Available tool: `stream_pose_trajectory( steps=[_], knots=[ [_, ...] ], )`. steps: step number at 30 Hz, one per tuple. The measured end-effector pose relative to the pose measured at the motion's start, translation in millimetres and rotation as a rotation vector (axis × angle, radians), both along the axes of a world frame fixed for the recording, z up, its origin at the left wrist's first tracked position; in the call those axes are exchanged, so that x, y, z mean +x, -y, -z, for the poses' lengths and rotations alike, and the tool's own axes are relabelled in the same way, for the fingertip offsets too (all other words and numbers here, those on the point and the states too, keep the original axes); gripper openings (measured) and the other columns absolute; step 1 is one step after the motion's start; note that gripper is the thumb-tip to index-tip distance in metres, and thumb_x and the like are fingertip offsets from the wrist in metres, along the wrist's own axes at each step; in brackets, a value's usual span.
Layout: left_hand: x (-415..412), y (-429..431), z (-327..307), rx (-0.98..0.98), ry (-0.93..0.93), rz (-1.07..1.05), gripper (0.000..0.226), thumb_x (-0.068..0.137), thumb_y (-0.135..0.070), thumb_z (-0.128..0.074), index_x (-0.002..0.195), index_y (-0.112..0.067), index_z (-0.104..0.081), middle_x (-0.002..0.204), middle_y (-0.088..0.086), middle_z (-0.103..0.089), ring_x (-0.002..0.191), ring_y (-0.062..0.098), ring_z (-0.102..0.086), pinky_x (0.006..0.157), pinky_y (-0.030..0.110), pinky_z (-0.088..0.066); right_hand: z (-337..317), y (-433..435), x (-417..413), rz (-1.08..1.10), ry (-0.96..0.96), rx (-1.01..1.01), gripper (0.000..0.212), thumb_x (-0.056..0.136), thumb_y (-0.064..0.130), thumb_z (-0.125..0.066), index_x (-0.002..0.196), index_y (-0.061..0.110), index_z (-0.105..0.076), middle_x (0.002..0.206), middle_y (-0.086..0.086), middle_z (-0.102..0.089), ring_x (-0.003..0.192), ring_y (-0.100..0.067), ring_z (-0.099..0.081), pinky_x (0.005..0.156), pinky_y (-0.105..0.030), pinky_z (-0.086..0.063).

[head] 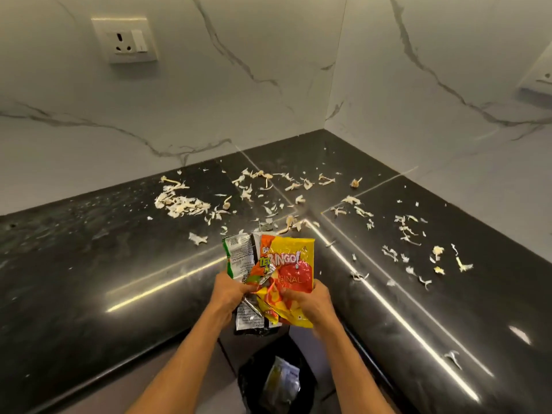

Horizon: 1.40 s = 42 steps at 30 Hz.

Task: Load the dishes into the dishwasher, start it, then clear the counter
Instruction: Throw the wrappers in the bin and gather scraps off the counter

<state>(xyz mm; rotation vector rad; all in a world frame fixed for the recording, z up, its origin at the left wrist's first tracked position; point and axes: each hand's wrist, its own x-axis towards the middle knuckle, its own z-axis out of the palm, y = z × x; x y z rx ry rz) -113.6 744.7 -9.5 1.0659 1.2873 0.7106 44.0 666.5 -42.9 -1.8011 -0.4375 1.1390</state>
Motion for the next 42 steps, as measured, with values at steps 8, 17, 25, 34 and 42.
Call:
stream_pose_trajectory(
  steps=[8,17,25,34,42],
  knots=[
    [-29.6,50.4,50.1,-0.159,-0.067,0.118,0.023,0.072,0.006,-0.073,0.089,-0.008,-0.069,0.081,0.005,-0.072,0.063,0.015,-0.064,0.055,0.025,-0.048,33.5,62.6,-29.7,0.036,-0.010,-0.117,0.046,0.068,-0.008,-0.079,0.099,0.012,-0.052,0.095,-0.010,-0.069,0.085,-0.022,-0.066,0.066,-0.036,-0.056],
    [-63.8,89.7,155.1,-0.446,-0.216,0.255,0.037,0.069,0.006,-0.071,0.104,0.001,-0.063,0.098,0.016,-0.072,0.091,0.031,-0.069,0.079,0.040,-0.057,128.5,121.2,-52.4,0.104,-0.033,-0.329,0.051,0.058,0.002,-0.082,0.104,0.018,-0.066,0.091,-0.002,-0.075,0.085,-0.023,-0.071,0.079,-0.046,-0.060],
    [-40.7,85.5,268.8,-0.402,-0.192,0.234,0.039,0.079,0.010,-0.066,0.102,-0.021,-0.059,0.094,0.006,-0.072,0.077,0.018,-0.068,0.054,0.025,-0.054,252.4,118.5,-47.4,0.161,0.113,-0.391,0.044,0.073,-0.007,-0.068,0.112,0.014,-0.064,0.099,-0.007,-0.072,0.089,-0.024,-0.067,0.068,-0.026,-0.048],
    [-17.5,71.0,457.3,-0.369,-0.237,0.211,0.028,0.084,0.005,-0.062,0.102,-0.016,-0.066,0.097,0.008,-0.071,0.088,0.027,-0.068,0.070,0.032,-0.058,410.2,99.9,-43.4,0.007,0.211,-0.313,0.073,0.088,0.041,-0.069,0.146,0.018,-0.031,0.120,-0.003,-0.060,0.094,-0.019,-0.059,0.080,-0.032,-0.046],
    [-7.4,52.4,602.7,-0.311,-0.457,0.203,0.019,0.088,-0.002,-0.058,0.104,-0.008,-0.068,0.089,0.010,-0.064,0.071,0.020,-0.061,0.060,0.024,-0.053,546.0,69.7,-42.7,-0.129,0.351,-0.507,0.054,0.090,0.017,-0.066,0.133,0.009,-0.034,0.123,-0.017,-0.061,0.106,-0.035,-0.064,0.085,-0.042,-0.053]
  ],
)
